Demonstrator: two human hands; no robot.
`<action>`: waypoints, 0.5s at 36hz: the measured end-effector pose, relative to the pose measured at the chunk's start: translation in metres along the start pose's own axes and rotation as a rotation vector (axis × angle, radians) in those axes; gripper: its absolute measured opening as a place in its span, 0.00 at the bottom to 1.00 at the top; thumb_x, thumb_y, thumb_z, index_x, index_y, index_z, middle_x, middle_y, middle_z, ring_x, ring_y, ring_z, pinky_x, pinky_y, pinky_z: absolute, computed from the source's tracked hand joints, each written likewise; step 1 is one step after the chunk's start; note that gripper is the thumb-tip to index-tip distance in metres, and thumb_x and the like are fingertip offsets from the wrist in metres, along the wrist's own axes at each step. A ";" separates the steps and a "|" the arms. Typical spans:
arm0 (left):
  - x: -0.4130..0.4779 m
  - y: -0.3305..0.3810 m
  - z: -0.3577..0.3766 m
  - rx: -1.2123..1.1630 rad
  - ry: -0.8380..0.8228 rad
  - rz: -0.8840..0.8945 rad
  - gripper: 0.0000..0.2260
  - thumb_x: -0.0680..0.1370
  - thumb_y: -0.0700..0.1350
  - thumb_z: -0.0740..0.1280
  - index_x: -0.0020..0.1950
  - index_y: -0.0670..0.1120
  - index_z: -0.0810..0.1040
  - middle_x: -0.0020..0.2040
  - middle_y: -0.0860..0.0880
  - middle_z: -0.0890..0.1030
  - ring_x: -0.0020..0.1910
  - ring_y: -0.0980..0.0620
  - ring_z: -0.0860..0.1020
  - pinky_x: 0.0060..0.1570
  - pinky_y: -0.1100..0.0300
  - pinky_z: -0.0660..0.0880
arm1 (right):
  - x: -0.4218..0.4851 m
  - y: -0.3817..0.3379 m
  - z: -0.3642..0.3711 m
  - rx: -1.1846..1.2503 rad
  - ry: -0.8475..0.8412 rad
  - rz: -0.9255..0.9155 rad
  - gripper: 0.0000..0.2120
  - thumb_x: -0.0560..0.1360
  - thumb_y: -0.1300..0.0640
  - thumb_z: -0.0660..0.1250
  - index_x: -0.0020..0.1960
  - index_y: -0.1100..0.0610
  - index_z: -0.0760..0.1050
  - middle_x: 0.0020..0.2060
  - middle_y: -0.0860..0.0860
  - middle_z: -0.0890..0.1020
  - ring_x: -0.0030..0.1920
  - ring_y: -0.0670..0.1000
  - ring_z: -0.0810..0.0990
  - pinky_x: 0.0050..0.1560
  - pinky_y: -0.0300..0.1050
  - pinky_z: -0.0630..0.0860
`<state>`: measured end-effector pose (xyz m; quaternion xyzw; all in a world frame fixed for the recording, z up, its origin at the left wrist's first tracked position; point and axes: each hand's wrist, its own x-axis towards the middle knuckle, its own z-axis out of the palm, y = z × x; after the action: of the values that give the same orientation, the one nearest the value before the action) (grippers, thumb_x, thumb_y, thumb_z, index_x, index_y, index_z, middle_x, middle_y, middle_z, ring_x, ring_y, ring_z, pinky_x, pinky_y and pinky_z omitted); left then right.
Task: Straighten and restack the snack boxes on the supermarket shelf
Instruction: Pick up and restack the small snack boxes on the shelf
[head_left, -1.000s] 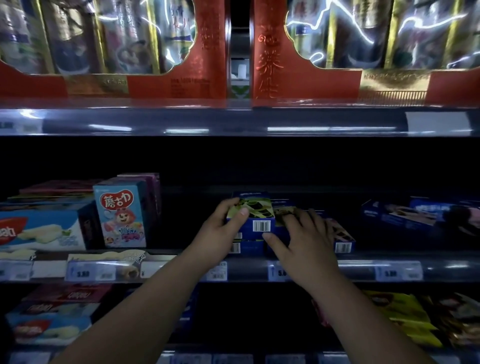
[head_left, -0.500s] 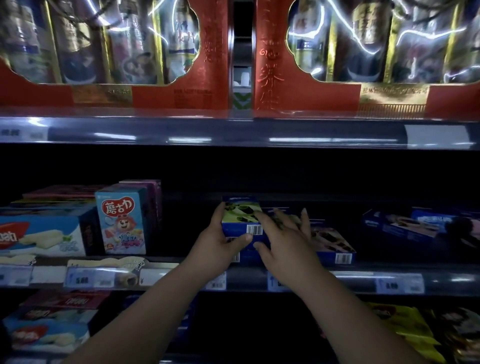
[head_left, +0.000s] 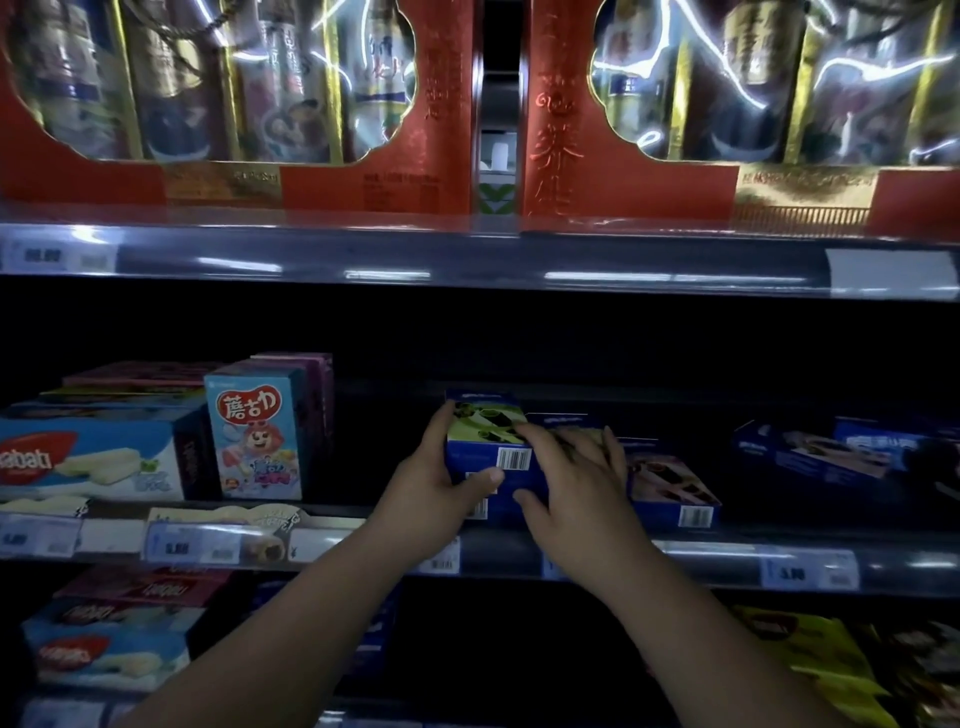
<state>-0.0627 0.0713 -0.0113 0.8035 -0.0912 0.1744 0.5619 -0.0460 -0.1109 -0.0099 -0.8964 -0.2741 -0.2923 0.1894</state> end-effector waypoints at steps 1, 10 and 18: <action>-0.001 0.000 -0.001 0.000 0.003 0.006 0.40 0.74 0.50 0.73 0.79 0.56 0.52 0.58 0.62 0.78 0.54 0.65 0.78 0.53 0.66 0.76 | 0.000 0.000 0.000 0.010 0.000 -0.006 0.30 0.76 0.47 0.64 0.75 0.44 0.56 0.64 0.48 0.75 0.70 0.50 0.61 0.74 0.54 0.38; -0.006 0.010 0.004 0.083 -0.084 0.015 0.42 0.75 0.49 0.72 0.78 0.59 0.45 0.58 0.65 0.76 0.51 0.69 0.77 0.52 0.67 0.76 | -0.003 0.001 -0.005 -0.063 0.053 0.039 0.27 0.76 0.47 0.64 0.73 0.44 0.62 0.62 0.46 0.78 0.69 0.53 0.64 0.74 0.60 0.42; -0.004 0.012 0.001 0.256 -0.097 0.049 0.39 0.76 0.51 0.70 0.76 0.65 0.46 0.56 0.65 0.78 0.49 0.64 0.80 0.48 0.59 0.79 | -0.008 0.020 -0.009 -0.092 0.025 0.106 0.34 0.74 0.41 0.64 0.75 0.38 0.52 0.72 0.46 0.67 0.73 0.54 0.57 0.74 0.61 0.43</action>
<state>-0.0703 0.0663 -0.0030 0.8735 -0.1148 0.1592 0.4454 -0.0432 -0.1336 -0.0117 -0.9137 -0.2104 -0.3052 0.1668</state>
